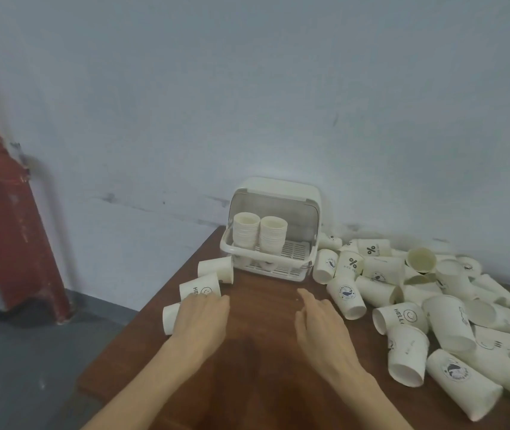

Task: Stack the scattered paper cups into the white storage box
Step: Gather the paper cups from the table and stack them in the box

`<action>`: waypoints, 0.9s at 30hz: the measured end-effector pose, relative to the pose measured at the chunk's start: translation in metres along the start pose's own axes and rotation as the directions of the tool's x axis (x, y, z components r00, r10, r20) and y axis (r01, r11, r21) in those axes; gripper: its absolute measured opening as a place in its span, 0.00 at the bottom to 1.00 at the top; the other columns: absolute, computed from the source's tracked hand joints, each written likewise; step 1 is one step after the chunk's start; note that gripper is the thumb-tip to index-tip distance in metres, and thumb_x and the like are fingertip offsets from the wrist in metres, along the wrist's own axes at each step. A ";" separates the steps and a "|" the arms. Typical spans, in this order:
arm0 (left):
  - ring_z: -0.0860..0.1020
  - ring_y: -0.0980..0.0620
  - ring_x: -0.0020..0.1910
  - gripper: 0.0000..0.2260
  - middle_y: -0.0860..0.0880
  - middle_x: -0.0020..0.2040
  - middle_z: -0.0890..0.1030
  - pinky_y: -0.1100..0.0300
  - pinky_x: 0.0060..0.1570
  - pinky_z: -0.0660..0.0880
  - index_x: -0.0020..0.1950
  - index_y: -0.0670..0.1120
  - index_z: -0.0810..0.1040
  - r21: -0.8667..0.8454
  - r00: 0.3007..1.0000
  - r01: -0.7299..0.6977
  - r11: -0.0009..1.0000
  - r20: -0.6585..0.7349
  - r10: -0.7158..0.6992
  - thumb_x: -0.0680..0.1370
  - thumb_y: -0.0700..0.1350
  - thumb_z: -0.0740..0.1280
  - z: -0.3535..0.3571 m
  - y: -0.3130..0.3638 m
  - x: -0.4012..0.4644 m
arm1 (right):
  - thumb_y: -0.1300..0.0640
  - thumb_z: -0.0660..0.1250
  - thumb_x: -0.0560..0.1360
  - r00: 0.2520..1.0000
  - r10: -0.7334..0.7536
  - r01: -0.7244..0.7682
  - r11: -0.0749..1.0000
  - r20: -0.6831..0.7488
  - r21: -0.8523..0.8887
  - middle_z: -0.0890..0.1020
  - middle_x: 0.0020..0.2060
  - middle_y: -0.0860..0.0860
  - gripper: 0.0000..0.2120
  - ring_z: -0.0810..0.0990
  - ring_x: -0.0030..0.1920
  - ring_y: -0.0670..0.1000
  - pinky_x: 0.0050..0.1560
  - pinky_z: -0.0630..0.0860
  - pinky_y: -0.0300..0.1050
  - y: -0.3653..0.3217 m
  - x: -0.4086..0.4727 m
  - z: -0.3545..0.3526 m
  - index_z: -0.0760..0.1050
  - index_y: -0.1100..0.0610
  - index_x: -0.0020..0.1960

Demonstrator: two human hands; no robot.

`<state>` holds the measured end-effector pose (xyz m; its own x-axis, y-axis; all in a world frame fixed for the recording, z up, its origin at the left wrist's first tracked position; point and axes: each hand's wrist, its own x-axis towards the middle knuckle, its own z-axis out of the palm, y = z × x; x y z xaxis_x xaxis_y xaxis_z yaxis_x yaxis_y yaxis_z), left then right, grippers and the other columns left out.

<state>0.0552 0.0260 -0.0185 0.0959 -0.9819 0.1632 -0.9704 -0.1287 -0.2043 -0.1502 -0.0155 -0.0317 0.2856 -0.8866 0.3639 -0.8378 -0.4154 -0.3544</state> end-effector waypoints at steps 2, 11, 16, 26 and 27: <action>0.79 0.46 0.53 0.13 0.47 0.55 0.80 0.57 0.36 0.61 0.59 0.49 0.74 0.068 0.998 -0.039 0.997 0.056 0.035 0.77 0.38 0.58 -0.001 -0.004 -0.002 | 0.55 0.55 0.80 1.000 -0.007 0.007 1.000 0.006 0.002 0.78 0.54 0.50 0.22 0.72 0.57 0.52 0.56 0.70 0.48 -0.005 -0.001 0.001 0.62 0.55 0.74; 0.78 0.44 0.52 0.12 0.43 0.54 0.80 0.54 0.44 0.61 0.57 0.44 0.76 0.229 0.981 -0.171 0.958 0.130 0.144 0.76 0.35 0.61 0.019 -0.009 0.003 | 0.56 0.54 0.81 0.998 -0.020 0.020 1.000 0.053 -0.003 0.77 0.57 0.49 0.23 0.70 0.60 0.52 0.58 0.68 0.46 -0.017 -0.006 0.006 0.59 0.55 0.75; 0.79 0.44 0.49 0.13 0.43 0.52 0.80 0.54 0.44 0.62 0.54 0.43 0.78 0.318 0.964 -0.250 0.915 0.168 0.205 0.75 0.31 0.60 0.024 -0.009 0.006 | 0.55 0.54 0.81 0.998 -0.028 0.029 1.000 0.062 -0.008 0.77 0.57 0.48 0.23 0.69 0.63 0.53 0.61 0.67 0.46 -0.020 -0.005 0.007 0.58 0.55 0.76; 0.78 0.44 0.52 0.14 0.42 0.52 0.80 0.55 0.44 0.62 0.53 0.41 0.79 0.322 0.941 -0.326 0.889 0.206 0.270 0.75 0.29 0.58 0.013 -0.009 0.000 | 0.54 0.53 0.81 0.996 -0.041 0.042 0.999 0.073 -0.017 0.77 0.58 0.48 0.23 0.69 0.64 0.53 0.62 0.67 0.45 -0.023 -0.005 0.009 0.57 0.54 0.76; 0.78 0.44 0.51 0.14 0.42 0.52 0.80 0.55 0.43 0.62 0.53 0.41 0.78 0.315 0.941 -0.327 0.891 0.201 0.274 0.75 0.29 0.58 0.011 -0.009 -0.003 | 0.55 0.53 0.81 0.996 -0.045 0.046 0.999 0.072 -0.017 0.77 0.58 0.48 0.23 0.69 0.63 0.52 0.62 0.67 0.45 -0.024 -0.005 0.009 0.58 0.54 0.76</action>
<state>0.0662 0.0284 -0.0281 -0.1312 -0.9867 -0.0961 -0.8265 0.1624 -0.5390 -0.1278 -0.0028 -0.0330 0.3556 -0.8796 0.3160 -0.8314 -0.4522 -0.3229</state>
